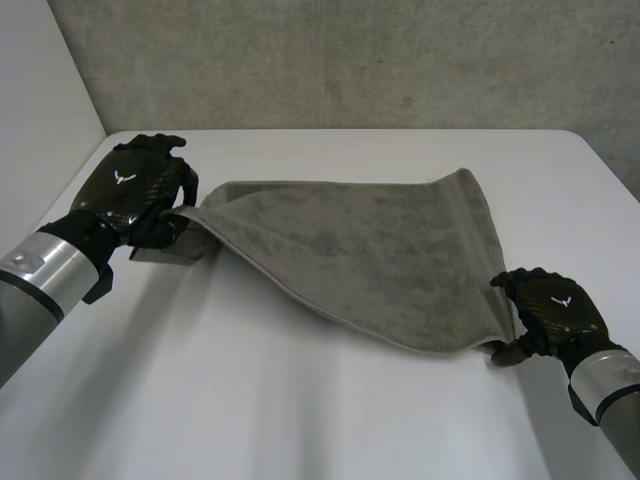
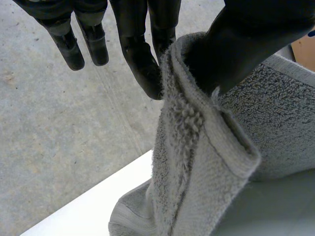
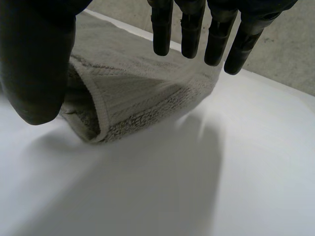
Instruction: Fold the towel.
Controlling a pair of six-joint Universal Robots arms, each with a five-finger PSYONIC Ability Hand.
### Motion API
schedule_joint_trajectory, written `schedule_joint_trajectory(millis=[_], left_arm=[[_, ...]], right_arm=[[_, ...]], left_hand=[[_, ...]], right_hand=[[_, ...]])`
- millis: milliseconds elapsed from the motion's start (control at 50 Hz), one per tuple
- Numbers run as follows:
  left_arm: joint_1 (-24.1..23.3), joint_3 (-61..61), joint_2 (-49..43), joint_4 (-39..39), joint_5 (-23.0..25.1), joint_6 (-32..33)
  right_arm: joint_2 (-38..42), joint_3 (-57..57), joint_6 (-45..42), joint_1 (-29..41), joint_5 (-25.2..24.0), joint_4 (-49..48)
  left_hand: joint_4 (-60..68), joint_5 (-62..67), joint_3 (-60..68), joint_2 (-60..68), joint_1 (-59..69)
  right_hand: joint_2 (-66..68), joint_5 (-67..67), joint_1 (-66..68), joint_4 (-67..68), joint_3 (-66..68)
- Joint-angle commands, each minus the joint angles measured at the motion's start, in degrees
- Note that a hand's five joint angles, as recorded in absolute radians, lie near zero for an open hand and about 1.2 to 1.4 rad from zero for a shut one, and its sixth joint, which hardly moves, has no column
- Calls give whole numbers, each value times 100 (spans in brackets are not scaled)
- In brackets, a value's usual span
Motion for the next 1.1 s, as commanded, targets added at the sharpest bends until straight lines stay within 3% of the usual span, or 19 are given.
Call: schedule_joint_trajectory(millis=[20,300,360,400,480,520,620,660,700,720,760,780,840,920,1000,1100], left_arm=[[23,-3,-7,9,8,2],[41,-30,2,9,-1,-7],[49,-30,2,9,-1,2],[49,-30,2,9,-1,2],[67,-21,11,1,-1,-7],[111,-12,37,-17,-10,-7],[190,14,169,-79,-10,-15],[339,41,283,-183,8,-24],[383,41,353,-227,8,-24],[418,49,415,-280,25,-24],[436,58,476,-333,43,-24],[453,58,529,-403,52,-16],[462,41,565,-483,61,11],[524,14,609,-754,96,72],[734,6,600,-966,113,212],[832,119,477,-993,113,546]], right_arm=[[-112,125,-10,-19,-5,2],[327,-323,43,227,47,-411],[547,-525,43,254,47,-420],[704,-674,43,271,56,-420],[793,-797,43,263,65,-376],[758,-858,52,193,4,-332],[435,-990,17,105,-171,-245],[204,-1079,8,52,-357,-15],[-93,-1480,-27,-149,-986,981],[-95,-1483,-28,-151,-990,986],[-200,-2060,-71,-299,-1733,2132],[-200,-2063,-71,-300,-1737,2138],[-122,-2684,-464,-449,-2367,3213],[134,-3258,-1486,-704,-2396,4265],[485,-4003,-2994,-740,-1941,5518],[897,-4750,-3349,-556,-1640,5961]], left_hand=[[-318,272,-282,250,486],[-318,272,-282,250,486],[-318,272,-282,250,486],[-318,272,-282,250,486],[-318,272,-282,250,486],[-318,272,-282,250,486],[-318,272,-282,250,486],[-318,272,-282,250,486],[-318,272,-282,250,486],[-318,272,-282,250,486],[-318,272,-282,250,486],[-318,272,-282,250,486],[-318,272,-282,250,486],[-318,272,-282,250,486],[-318,272,-282,250,486],[-318,272,-282,250,486]], right_hand=[[-34,-56,99,-385,-233],[1244,1223,1378,-385,-233],[2270,2249,2404,-385,-233],[3744,3722,3877,-385,-233],[4609,4587,4742,-385,-233],[5930,5908,6063,-385,-233],[5965,5943,6098,-385,-233],[5965,5943,6098,-385,-233],[5965,5943,6098,-385,-233],[5965,5943,6098,-385,-233],[5965,5943,6098,-385,-233],[5965,5943,6098,-385,-233],[5965,5943,6098,-385,-233],[5965,5943,6098,-385,-233],[5965,5943,6098,-385,-233],[5965,5943,6098,-385,-233]])
